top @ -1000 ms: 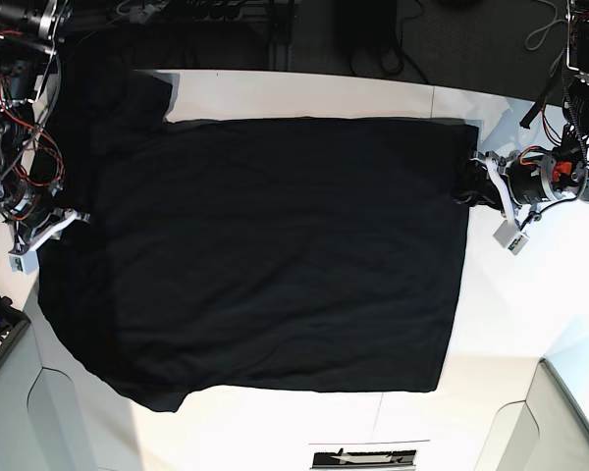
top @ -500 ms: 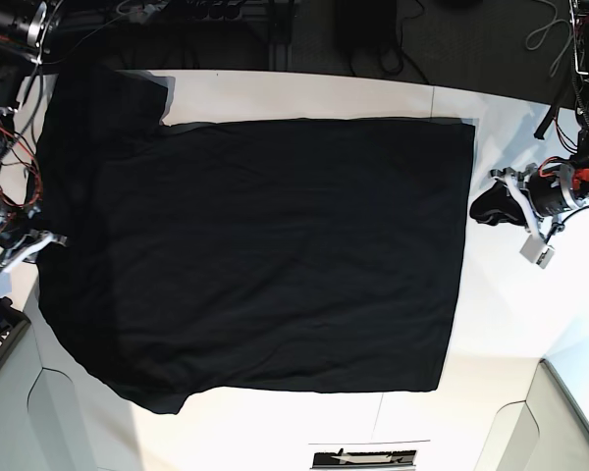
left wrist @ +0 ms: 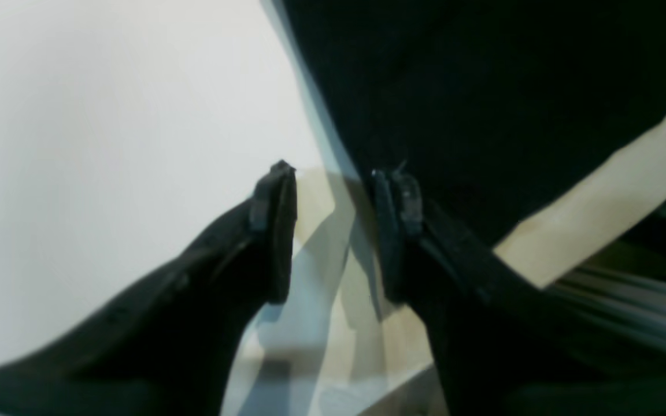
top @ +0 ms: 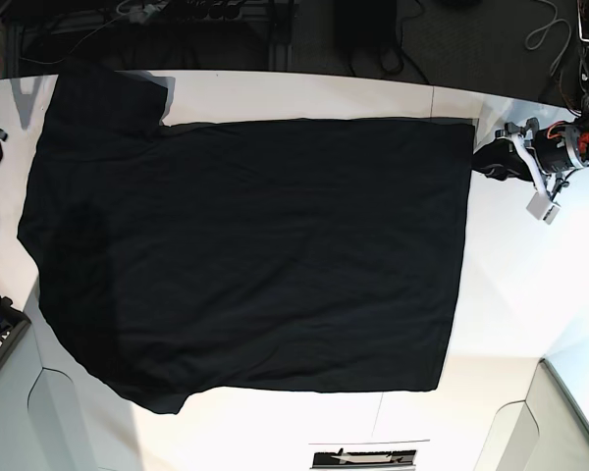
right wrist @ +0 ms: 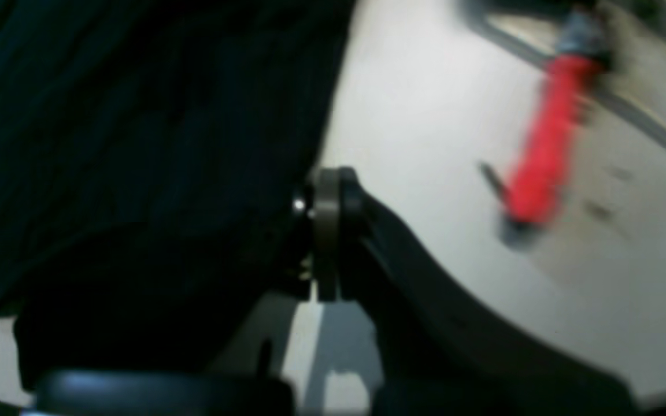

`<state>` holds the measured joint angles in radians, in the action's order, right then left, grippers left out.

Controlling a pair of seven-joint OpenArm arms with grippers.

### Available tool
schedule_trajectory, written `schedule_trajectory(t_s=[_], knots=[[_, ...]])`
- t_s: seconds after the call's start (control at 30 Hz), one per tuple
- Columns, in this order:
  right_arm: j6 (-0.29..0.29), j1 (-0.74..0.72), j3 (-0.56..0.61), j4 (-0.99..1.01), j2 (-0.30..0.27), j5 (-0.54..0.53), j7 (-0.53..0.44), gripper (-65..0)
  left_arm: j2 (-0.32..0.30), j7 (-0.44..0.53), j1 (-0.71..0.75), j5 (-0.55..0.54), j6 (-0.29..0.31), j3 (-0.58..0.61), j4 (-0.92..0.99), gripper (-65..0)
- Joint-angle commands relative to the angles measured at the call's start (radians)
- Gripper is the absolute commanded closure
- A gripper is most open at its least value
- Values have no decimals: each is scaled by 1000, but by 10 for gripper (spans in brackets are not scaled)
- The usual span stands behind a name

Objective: Layout the t-shirt on the table in an organized manner, then fold the t-shirt properly

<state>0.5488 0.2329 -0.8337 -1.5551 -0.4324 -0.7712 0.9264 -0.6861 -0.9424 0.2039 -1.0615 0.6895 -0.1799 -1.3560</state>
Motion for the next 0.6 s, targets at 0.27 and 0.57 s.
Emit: schedule_trajectory(t_s=[0.27,0.57], knots=[[24,201,-23,-30,-13,-60,-9,-330,-10,-47,71,-133,9,-108,-16,-293],[24,205,35,-29,-13,-36,-29,-330,-10,-97,71,-214,9,-108,-37,-293]])
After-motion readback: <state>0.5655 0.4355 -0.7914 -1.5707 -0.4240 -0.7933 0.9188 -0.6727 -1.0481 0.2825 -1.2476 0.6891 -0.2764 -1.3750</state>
